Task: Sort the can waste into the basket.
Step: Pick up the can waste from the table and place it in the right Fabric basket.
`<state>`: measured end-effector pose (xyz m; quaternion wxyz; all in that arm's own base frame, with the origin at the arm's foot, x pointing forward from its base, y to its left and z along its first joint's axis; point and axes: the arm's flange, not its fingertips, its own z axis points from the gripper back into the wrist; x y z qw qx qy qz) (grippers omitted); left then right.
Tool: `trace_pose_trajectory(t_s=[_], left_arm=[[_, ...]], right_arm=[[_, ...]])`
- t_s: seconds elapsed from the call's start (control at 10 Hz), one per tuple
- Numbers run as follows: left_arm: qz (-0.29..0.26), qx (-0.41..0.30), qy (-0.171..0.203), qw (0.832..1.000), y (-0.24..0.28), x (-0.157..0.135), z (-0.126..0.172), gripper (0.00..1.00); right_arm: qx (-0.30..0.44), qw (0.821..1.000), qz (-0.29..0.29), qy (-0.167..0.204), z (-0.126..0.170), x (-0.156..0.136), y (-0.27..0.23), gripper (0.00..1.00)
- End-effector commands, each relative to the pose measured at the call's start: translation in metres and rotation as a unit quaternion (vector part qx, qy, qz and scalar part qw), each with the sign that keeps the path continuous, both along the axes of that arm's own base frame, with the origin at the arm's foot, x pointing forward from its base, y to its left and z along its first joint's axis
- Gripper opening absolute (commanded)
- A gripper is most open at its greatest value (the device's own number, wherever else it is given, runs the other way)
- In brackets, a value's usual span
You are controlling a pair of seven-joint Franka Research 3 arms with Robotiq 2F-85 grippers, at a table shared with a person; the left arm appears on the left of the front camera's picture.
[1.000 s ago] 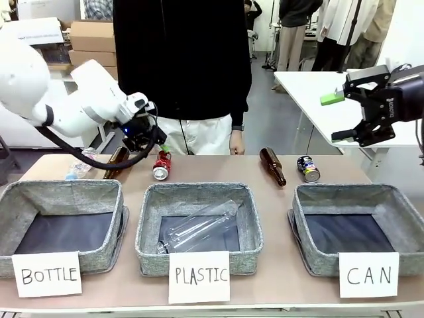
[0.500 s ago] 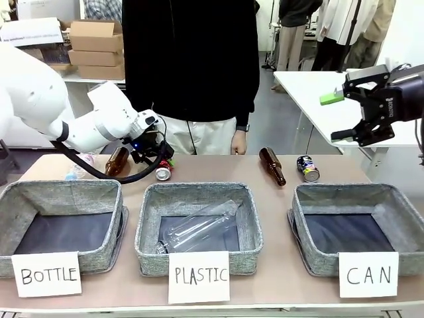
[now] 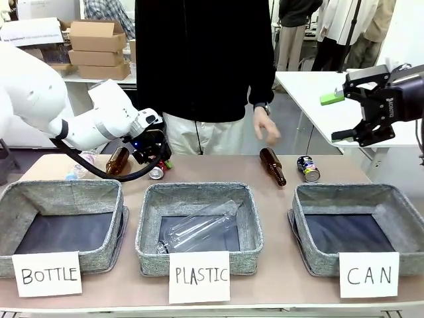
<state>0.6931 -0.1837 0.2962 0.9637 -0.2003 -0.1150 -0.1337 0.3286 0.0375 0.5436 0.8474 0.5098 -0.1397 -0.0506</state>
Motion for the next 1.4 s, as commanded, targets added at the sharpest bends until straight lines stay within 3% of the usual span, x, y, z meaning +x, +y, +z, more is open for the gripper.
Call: trace_pose_trajectory(t_s=[0.0, 0.2, 0.3, 0.4, 0.5, 0.7, 0.8, 0.9, 1.0, 1.1, 1.3], left_arm=[[0.008, 0.001, 0.001, 1.000, 0.001, 0.000, 0.005, 0.00], [0.015, -0.006, 0.007, 1.000, 0.006, -0.003, 0.013, 0.00], [0.021, -0.013, 0.028, 0.999, 0.012, -0.011, 0.029, 0.00], [0.005, -0.036, 0.053, 0.998, 0.021, -0.028, 0.057, 0.00], [-0.008, -0.043, 0.054, 0.998, 0.036, -0.052, 0.094, 0.00], [-0.063, -0.077, 0.077, 0.992, 0.072, -0.126, 0.176, 0.00], [-0.081, -0.054, 0.073, 0.993, 0.093, -0.175, 0.215, 0.00], [-0.062, -0.041, 0.052, 0.996, 0.108, -0.218, 0.242, 0.00], [-0.062, -0.048, 0.048, 0.996, 0.117, -0.252, 0.258, 0.00], [-0.053, -0.050, 0.010, 0.997, 0.125, -0.287, 0.269, 0.00], [-0.050, -0.095, -0.028, 0.994, 0.146, -0.341, 0.285, 0.00]], right_arm=[[0.010, 1.000, 0.001, -0.006, 0.000, 0.000, 0.002, 1.00], [0.010, 1.000, 0.001, -0.006, 0.000, 0.000, 0.002, 1.00], [0.010, 1.000, 0.001, -0.006, 0.000, 0.000, 0.002, 1.00], [0.010, 1.000, 0.001, -0.006, 0.000, 0.000, 0.002, 1.00], [0.010, 1.000, 0.001, -0.006, 0.000, 0.000, 0.002, 1.00], [0.010, 1.000, 0.001, -0.006, 0.000, 0.000, 0.002, 1.00], [0.010, 1.000, 0.001, -0.006, 0.000, 0.000, 0.002, 1.00], [0.010, 1.000, 0.001, -0.006, 0.000, 0.000, 0.002, 1.00], [0.010, 1.000, 0.001, -0.006, 0.000, 0.000, 0.002, 1.00], [0.010, 1.000, 0.001, -0.006, 0.000, 0.000, 0.002, 1.00], [0.010, 1.000, 0.001, -0.006, 0.000, 0.000, 0.002, 1.00]])
